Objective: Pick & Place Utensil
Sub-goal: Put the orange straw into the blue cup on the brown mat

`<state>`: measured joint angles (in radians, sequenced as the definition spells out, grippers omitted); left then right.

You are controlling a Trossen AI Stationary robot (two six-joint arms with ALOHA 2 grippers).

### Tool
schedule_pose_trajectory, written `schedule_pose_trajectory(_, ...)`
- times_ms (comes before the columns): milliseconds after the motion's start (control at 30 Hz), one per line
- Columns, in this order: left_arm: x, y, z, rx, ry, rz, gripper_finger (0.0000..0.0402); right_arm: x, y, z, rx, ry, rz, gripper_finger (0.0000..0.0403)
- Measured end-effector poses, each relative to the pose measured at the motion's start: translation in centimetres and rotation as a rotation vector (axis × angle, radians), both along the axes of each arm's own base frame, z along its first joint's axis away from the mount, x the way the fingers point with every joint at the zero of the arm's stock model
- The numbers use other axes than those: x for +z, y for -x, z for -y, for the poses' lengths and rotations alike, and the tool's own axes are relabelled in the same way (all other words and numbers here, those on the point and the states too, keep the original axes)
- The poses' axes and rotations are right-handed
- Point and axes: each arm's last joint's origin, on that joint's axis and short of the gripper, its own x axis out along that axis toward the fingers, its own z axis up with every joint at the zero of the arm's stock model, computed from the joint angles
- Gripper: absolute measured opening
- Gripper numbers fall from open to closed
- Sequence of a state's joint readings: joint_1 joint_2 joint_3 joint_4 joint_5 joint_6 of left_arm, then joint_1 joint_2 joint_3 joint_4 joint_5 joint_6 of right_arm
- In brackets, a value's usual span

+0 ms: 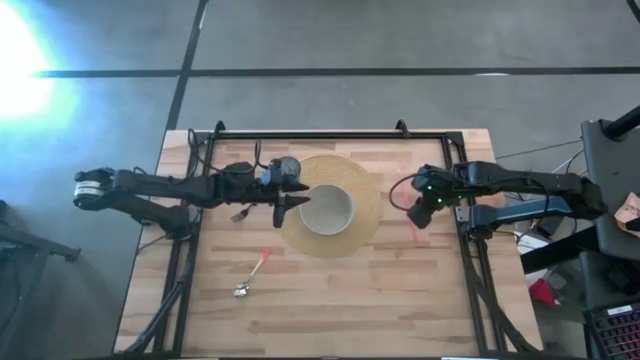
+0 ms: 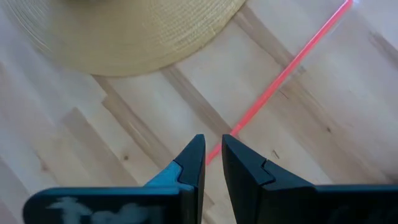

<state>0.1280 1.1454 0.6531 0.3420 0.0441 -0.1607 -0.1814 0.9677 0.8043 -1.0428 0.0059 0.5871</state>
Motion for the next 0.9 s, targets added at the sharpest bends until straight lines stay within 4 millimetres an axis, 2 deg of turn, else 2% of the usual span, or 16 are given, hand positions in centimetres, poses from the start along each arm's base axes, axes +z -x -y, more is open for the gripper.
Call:
schedule_pose_trajectory(133,-0.1,0.0,0.0,0.0,0.0,-0.003,0.0154,-0.7,-0.8,0.1,0.042,0.005,-0.05,0.0052)
schedule_pose_trajectory(533,0.0,0.0,0.0,-0.002,-0.011,-0.001,0.0154,-3.5,-3.0,0.5,0.022,-0.038,-0.225,0.0052)
schedule_pose_trajectory(900,0.0,0.0,0.0,-0.002,-0.011,-0.001,0.0154,-5.6,-3.6,0.6,0.023,-0.064,-0.337,0.0052)
